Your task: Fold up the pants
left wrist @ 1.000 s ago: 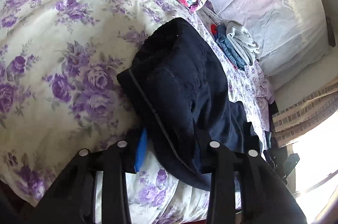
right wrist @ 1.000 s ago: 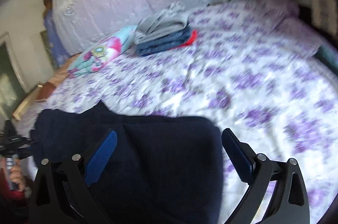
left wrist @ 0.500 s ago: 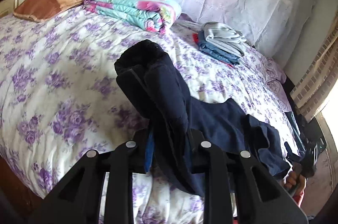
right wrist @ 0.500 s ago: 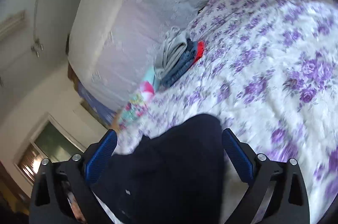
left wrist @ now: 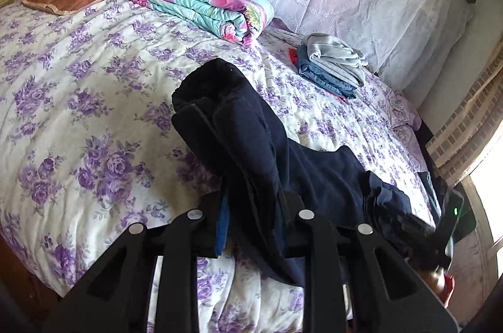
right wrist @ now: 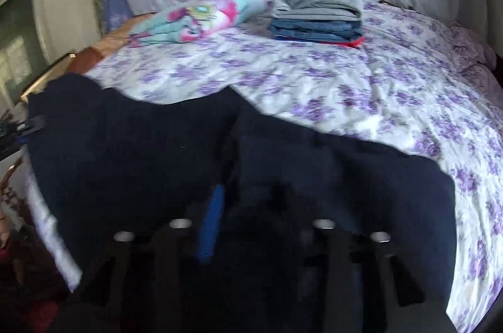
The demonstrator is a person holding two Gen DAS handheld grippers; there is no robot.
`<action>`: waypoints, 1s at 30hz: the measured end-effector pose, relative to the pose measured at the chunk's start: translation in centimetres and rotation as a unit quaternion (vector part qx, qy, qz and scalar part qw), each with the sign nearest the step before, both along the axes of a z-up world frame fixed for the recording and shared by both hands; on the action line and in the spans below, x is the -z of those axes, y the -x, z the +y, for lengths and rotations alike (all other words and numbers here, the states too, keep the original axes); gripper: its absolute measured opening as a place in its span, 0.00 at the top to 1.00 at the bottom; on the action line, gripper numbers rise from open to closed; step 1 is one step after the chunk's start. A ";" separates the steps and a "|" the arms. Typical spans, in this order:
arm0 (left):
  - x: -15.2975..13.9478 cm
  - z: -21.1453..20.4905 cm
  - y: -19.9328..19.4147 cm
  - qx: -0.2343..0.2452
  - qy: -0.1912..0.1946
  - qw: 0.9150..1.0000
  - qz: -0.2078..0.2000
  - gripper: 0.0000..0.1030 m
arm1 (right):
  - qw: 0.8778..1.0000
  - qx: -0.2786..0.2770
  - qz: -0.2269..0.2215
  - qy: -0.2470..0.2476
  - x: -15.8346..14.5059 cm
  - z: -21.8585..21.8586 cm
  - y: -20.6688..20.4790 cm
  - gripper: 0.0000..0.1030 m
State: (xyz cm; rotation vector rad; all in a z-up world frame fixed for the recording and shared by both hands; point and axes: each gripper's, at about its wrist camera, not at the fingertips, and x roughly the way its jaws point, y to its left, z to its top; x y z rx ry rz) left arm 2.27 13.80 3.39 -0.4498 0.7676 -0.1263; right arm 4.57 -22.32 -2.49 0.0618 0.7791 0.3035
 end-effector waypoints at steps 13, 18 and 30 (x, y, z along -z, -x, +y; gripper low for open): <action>-0.6 -1.3 0.6 0.012 -0.049 0.998 -0.021 0.79 | 0.991 -0.054 0.017 -0.118 -1.6 1.7 -2.4 0.94; -2.1 -3.6 1.1 0.021 -0.095 0.994 -0.045 0.84 | 0.993 0.007 -0.082 -0.086 -3.6 -2.4 2.6 0.28; -8.7 -23.5 -0.4 0.231 -0.202 0.938 -0.161 0.88 | 0.960 0.191 -0.091 -0.182 -1.9 -19.4 9.3 0.28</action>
